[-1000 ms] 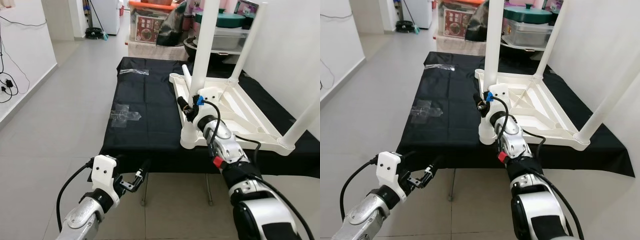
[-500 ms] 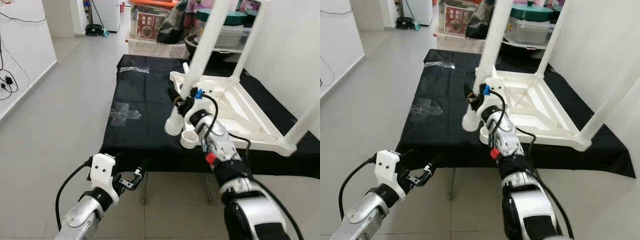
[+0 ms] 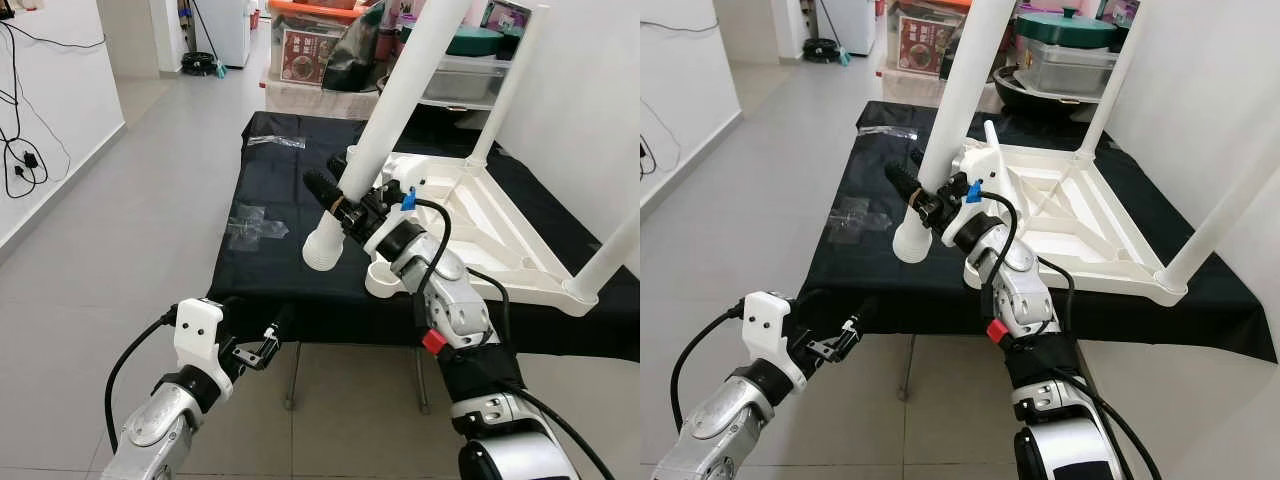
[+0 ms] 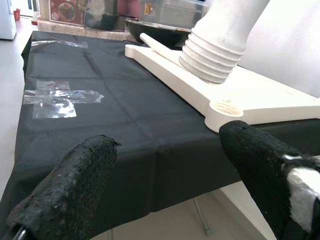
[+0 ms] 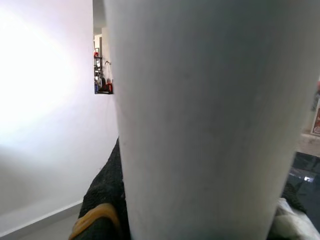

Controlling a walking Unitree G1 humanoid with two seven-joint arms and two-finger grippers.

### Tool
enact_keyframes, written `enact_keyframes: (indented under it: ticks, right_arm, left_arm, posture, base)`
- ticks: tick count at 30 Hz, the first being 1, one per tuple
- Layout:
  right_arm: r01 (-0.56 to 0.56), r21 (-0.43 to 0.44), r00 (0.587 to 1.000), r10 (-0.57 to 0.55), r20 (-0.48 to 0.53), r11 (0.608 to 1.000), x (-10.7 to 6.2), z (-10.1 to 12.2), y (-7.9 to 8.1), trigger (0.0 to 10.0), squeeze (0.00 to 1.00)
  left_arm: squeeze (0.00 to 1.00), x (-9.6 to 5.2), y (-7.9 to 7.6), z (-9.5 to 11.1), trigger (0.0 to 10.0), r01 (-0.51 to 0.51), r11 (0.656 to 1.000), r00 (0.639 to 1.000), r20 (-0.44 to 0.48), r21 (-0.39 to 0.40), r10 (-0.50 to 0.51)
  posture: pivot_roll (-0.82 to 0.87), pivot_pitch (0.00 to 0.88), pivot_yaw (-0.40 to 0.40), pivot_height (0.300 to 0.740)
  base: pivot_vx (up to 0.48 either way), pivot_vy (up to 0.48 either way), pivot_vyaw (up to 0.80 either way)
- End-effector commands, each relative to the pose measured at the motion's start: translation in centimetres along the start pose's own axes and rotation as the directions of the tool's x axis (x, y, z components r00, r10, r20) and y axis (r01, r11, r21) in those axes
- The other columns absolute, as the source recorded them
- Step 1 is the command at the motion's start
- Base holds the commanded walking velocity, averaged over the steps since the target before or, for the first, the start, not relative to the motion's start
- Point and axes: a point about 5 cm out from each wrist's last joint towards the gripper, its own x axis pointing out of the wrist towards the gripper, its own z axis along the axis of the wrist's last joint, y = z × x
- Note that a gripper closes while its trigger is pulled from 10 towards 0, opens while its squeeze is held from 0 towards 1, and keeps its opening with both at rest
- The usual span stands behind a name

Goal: Building children table

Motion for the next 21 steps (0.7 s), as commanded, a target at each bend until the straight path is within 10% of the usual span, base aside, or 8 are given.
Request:
enact_keyframes:
  ticks: [1, 21]
  right_arm:
    - [0.014, -0.009, 1.000, -0.014, -0.004, 1.000, -0.2, 0.1, -0.1, 10.0, 0.00]
    - [0.275, -0.004, 0.961, -0.275, 0.030, 0.961, -1.3, 1.3, -2.6, 10.0, 0.00]
  left_arm:
    - [0.00, 0.1, -0.2, -0.1, 10.0, 0.010, 1.000, 1.000, 0.002, -0.007, -0.010]
    - [0.00, 0.2, -0.4, -0.3, 10.0, 0.031, 0.999, 0.999, -0.006, -0.004, -0.031]
  posture:
    - [0.10, 0.000, -0.106, 0.740]
    - [0.09, 0.000, -0.101, 0.740]
  base:
    - [0.371, 0.000, 0.00]
    - [0.434, 0.000, 0.00]
